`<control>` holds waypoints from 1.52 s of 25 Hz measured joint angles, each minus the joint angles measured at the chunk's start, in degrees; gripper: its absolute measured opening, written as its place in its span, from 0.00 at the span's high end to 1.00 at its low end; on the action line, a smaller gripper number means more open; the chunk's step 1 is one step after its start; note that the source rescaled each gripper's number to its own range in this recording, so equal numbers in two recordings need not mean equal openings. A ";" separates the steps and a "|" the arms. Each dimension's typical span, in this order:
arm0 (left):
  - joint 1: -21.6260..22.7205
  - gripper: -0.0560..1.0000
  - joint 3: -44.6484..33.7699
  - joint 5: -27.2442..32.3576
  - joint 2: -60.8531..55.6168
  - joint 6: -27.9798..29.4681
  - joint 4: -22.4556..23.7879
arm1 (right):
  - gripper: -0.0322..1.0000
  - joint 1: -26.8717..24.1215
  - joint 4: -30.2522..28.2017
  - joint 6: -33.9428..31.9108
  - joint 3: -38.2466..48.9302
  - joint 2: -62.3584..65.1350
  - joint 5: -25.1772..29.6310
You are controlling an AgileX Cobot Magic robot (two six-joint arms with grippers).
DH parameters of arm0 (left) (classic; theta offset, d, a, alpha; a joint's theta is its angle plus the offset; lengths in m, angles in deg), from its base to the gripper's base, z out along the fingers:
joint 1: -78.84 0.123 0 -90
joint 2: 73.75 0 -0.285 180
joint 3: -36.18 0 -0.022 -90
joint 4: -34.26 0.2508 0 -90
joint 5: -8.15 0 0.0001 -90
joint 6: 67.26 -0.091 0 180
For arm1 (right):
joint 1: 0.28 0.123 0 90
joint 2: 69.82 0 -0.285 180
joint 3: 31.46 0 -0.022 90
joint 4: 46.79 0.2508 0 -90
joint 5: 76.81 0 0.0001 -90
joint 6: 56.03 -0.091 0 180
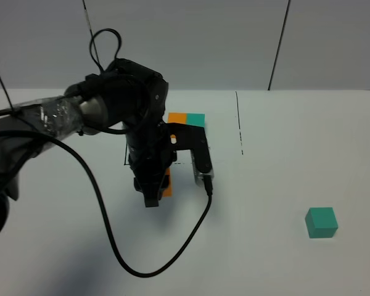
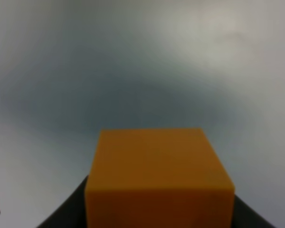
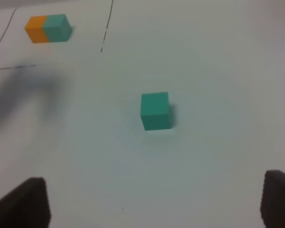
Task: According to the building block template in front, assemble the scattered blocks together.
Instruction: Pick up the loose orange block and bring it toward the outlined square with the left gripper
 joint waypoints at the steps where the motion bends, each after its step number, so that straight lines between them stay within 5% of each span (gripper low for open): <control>1: -0.59 0.95 1.10 0.24 1.26 -0.24 0.00 | 0.22 0.00 0.00 0.00 0.00 0.00 0.00; 15: -2.59 0.95 10.49 1.60 11.21 -3.23 -0.01 | 0.22 0.00 0.00 0.00 0.00 0.00 0.00; 38: -3.65 0.95 11.27 0.10 13.46 -5.07 -1.30 | 0.22 0.00 0.00 -0.02 0.00 0.00 0.00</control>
